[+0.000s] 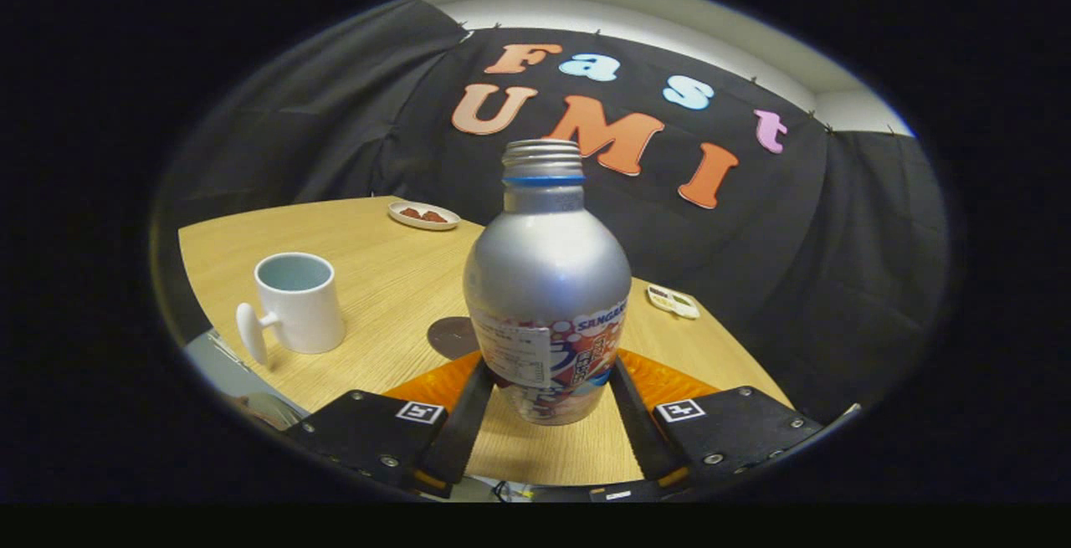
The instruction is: Take the bottle from table, then pour the juice into the cup, finally place the bottle on the coaster
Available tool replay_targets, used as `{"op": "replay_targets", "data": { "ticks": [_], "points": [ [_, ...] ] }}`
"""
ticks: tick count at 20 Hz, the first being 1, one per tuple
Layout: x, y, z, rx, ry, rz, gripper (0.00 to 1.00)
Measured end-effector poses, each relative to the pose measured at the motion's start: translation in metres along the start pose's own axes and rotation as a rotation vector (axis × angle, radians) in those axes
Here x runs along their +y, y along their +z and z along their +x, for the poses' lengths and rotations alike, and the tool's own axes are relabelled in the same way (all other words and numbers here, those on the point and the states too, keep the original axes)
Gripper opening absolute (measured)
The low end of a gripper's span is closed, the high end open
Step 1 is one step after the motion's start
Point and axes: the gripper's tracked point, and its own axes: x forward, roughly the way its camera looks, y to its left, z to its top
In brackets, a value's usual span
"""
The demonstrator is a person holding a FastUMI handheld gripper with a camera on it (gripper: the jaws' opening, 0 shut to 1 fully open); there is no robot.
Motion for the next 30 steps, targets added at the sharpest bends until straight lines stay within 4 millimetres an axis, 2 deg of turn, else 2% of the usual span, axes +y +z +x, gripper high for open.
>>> {"op": "replay_targets", "data": {
  "ticks": [5,12,15,19,30],
  "points": [
    [0.023,0.014,-0.002,-0.022,-0.003,-0.136,0.77],
    [0.037,0.035,0.006,-0.074,-0.053,-0.43,0.77],
    [0.035,0.043,0.008,-0.093,-0.096,-0.519,0.77],
    [0.041,0.039,0.018,-0.093,-0.115,-0.61,0.77],
    [0.043,0.059,0.023,-0.156,-0.195,-0.898,0.76]
  ]
}}
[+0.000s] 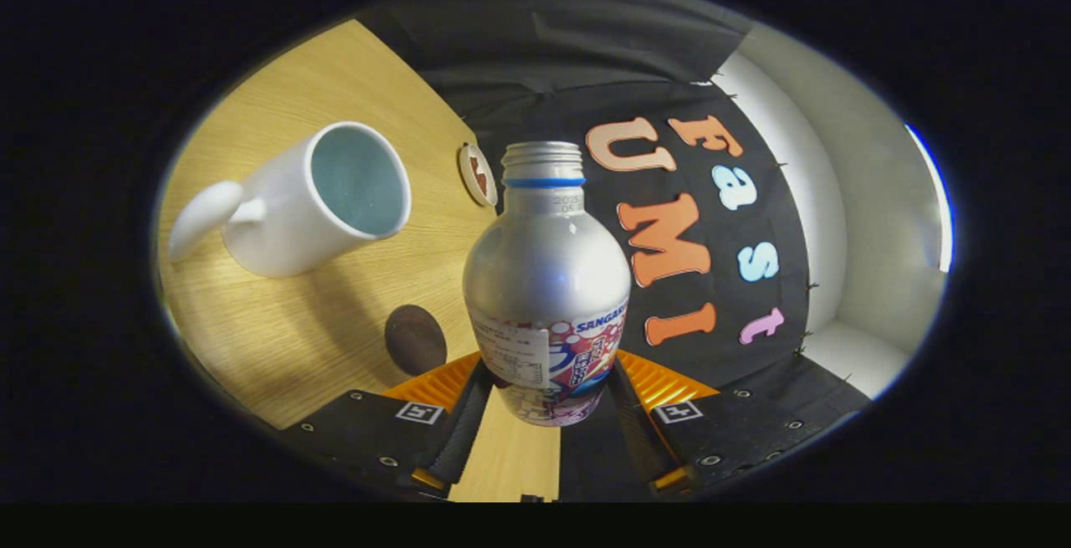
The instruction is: Take the bottle from table, then pour the juice into the cup, finally place the bottle on the coaster
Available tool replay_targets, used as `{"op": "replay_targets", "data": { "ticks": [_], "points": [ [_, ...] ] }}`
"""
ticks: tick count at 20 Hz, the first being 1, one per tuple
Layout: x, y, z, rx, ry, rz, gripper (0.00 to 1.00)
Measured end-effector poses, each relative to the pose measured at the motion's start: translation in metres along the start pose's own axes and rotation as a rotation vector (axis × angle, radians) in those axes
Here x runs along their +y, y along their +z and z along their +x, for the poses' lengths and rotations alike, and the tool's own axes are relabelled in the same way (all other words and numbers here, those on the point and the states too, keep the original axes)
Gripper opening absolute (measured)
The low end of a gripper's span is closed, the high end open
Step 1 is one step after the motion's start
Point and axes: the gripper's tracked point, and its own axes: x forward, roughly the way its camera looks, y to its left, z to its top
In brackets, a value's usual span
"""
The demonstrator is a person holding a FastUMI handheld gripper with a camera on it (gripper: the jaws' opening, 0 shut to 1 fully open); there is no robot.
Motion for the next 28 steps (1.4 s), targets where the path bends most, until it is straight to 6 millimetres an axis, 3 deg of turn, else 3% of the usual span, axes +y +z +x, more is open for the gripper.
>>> {"op": "replay_targets", "data": {
  "ticks": [11,28],
  "points": [
    [-0.003,0.004,0.01,-0.024,-0.024,-0.208,0.76],
    [-0.02,0.013,0.014,-0.064,-0.032,-0.371,0.76]
  ]
}}
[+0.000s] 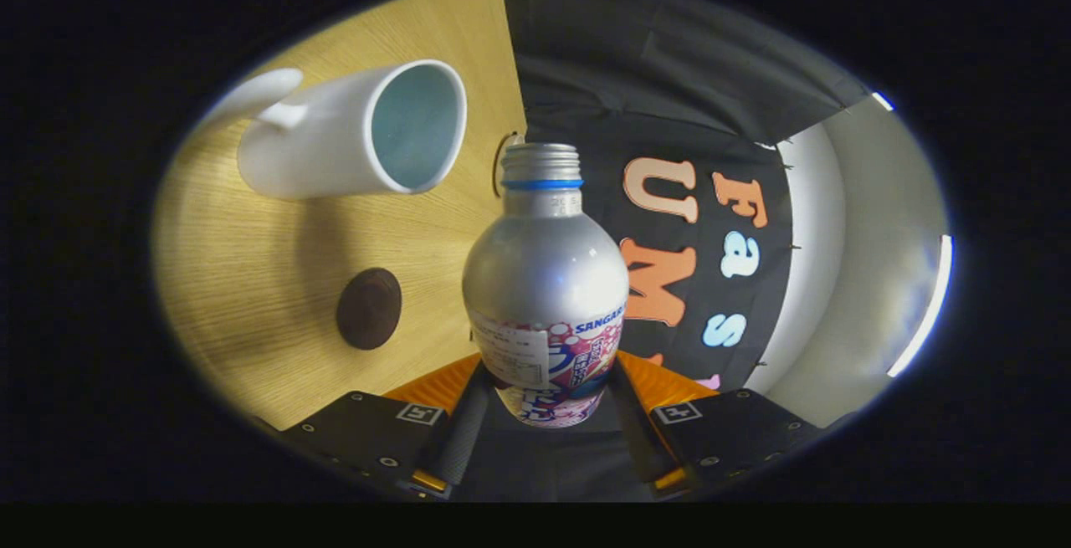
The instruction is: Take the bottle from table, then pour the juice into the cup, finally place the bottle on the coaster
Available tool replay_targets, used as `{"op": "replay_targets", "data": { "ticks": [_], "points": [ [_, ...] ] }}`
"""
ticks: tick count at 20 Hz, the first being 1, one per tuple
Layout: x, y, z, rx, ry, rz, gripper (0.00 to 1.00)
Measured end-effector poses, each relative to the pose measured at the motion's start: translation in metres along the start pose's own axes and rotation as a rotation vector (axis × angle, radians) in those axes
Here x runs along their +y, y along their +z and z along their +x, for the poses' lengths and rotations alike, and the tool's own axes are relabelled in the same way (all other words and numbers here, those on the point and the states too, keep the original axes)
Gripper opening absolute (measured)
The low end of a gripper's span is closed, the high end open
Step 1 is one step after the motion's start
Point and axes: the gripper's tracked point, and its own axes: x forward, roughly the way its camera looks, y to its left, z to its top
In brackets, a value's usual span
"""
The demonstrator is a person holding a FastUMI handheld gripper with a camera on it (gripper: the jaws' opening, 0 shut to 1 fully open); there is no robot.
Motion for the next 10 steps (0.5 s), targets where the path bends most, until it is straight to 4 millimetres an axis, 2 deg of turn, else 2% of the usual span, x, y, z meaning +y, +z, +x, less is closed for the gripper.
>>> {"op": "replay_targets", "data": {
  "ticks": [10],
  "points": [
    [-0.01,-0.003,0.0,-0.016,-0.003,-0.105,0.76]
  ]
}}
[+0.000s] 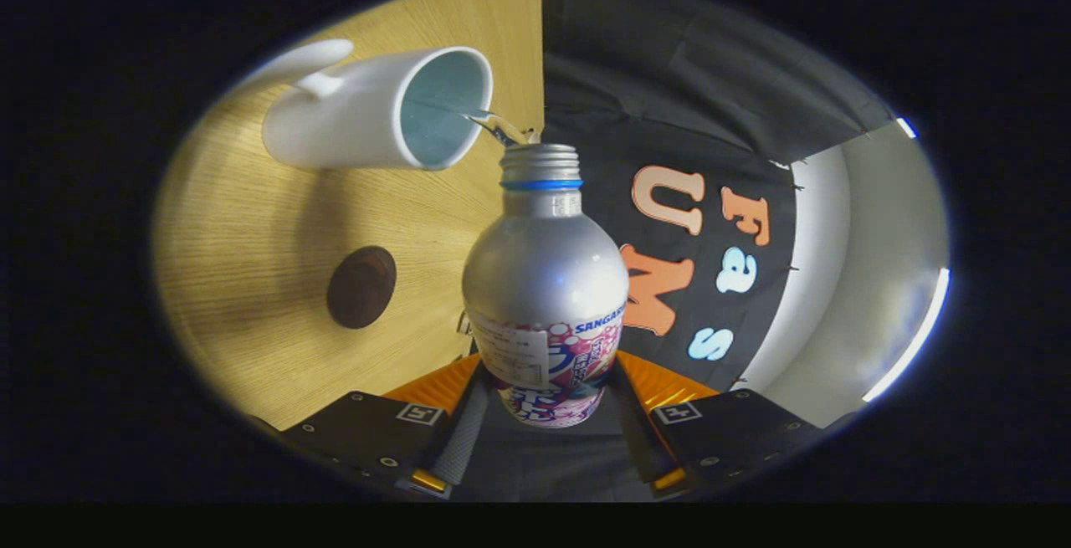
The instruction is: Take the bottle from table, then pour the juice into the cup, finally place the bottle on the coaster
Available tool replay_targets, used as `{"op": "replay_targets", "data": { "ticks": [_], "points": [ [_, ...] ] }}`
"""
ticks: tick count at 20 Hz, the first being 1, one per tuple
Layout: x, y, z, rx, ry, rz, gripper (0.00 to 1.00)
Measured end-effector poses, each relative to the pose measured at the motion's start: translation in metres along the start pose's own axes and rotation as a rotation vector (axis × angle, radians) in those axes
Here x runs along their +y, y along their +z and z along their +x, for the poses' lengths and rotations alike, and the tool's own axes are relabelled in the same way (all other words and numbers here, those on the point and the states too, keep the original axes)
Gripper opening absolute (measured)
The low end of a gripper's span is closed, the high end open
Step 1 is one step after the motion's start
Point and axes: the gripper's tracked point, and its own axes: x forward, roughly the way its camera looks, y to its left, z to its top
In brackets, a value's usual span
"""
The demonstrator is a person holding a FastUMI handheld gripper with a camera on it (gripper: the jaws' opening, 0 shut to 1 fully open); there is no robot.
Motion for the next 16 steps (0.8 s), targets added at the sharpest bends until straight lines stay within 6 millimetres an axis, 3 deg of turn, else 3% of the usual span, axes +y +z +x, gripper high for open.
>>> {"op": "replay_targets", "data": {
  "ticks": [16],
  "points": [
    [-0.0056,0.0022,-0.0001,-0.021,0.023,-0.08,0.76]
  ]
}}
